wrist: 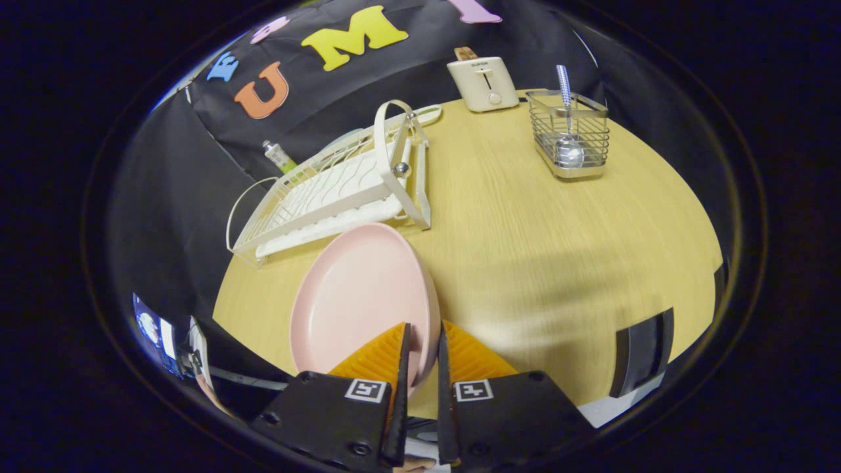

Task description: Take the plate from the dish rack, then take the spoon from the basket and place it into the plate.

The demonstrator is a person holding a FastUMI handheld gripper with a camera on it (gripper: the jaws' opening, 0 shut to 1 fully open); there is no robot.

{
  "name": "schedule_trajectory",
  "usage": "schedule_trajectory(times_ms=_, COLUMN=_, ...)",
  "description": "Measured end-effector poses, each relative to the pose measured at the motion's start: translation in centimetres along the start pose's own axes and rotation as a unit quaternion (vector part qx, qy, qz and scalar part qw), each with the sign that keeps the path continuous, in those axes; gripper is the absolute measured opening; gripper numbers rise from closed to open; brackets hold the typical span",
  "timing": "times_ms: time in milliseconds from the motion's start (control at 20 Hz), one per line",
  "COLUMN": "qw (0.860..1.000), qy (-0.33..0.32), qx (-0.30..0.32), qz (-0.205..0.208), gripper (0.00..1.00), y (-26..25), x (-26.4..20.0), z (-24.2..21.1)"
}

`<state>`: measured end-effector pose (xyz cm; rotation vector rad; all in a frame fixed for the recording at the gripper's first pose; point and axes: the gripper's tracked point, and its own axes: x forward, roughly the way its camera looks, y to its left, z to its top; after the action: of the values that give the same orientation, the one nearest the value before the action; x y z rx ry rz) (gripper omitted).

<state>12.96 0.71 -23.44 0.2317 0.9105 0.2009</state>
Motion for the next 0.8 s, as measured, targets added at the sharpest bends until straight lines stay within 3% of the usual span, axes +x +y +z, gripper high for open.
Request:
schedule_trajectory(times_ms=350, qw=0.997, qy=-0.065, qx=-0.011, qz=-0.038, gripper=0.31, y=-1.9, x=0.2, z=1.5)
schedule_trajectory(times_ms=500, qw=0.992, qy=-0.110, qx=-0.034, qz=-0.054, gripper=0.64, y=-3.3, x=-0.6, z=3.1)
schedule_trajectory(times_ms=600, qw=0.983, qy=-0.157, qx=-0.063, qz=-0.073, gripper=0.80, y=-4.5, x=-1.7, z=4.9)
schedule_trajectory(times_ms=800, qw=0.960, qy=-0.243, qx=-0.107, qz=-0.084, gripper=0.82, y=-6.1, x=-4.3, z=8.5)
